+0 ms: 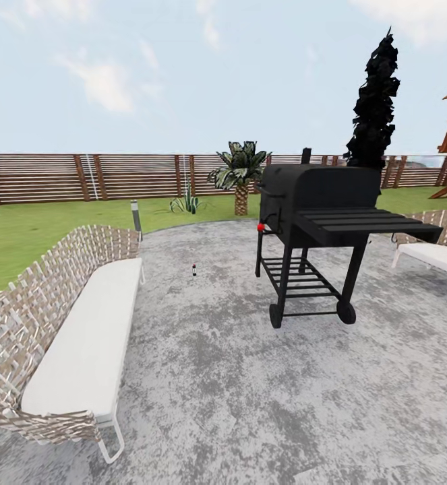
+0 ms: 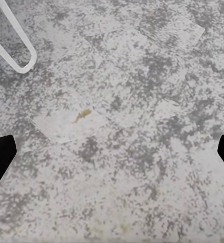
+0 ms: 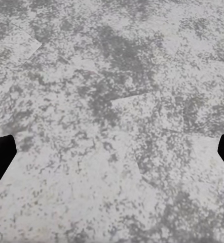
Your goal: Pick up the pesticide atomizer in the garden and spray insectifuge to fully cover both potted plants in the garden.
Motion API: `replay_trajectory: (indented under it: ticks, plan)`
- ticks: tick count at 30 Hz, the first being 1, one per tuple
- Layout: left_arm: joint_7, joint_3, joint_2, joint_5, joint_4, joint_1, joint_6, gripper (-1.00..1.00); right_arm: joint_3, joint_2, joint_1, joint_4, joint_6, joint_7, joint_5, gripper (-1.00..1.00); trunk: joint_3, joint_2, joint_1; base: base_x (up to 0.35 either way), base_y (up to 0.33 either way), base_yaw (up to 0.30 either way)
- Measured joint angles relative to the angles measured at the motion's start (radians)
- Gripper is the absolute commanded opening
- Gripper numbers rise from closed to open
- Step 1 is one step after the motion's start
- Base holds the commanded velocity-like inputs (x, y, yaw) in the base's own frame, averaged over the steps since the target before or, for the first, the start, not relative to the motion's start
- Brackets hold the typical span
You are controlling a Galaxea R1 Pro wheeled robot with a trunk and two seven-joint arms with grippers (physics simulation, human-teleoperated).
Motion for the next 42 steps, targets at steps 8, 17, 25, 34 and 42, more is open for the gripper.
replay_trajectory:
  ticks: [8,17,25,34,42]
  plan:
    - [0.001,0.002,0.001,0.002,0.003,0.000,0.000,1.00,0.000,0.000,0.000,0.001,-0.025,0.000,0.001,1.00,-0.025,-0.056,0.031,0.000,0.000,0.000]
    - [0.001,0.002,0.000,0.002,0.003,0.000,0.000,1.00,0.001,0.000,0.000,0.037,-0.085,0.000,0.002,1.00,-0.053,-0.119,0.065,0.000,0.000,0.000]
    - [0.001,0.002,0.000,0.002,0.003,0.000,0.000,1.00,0.001,0.000,0.000,0.038,-0.086,0.000,0.001,1.00,-0.078,-0.175,0.096,0.000,0.000,0.000]
    - [0.001,0.002,0.000,0.002,0.004,0.000,0.000,1.00,0.005,0.000,0.000,0.037,-0.086,0.002,0.001,1.00,-0.107,-0.238,0.130,0.000,0.000,0.000]
    - [0.001,0.001,0.000,0.001,0.005,0.000,0.000,1.00,0.008,0.001,0.000,0.038,-0.086,0.002,0.003,1.00,-0.132,-0.294,0.161,0.000,0.000,0.000]
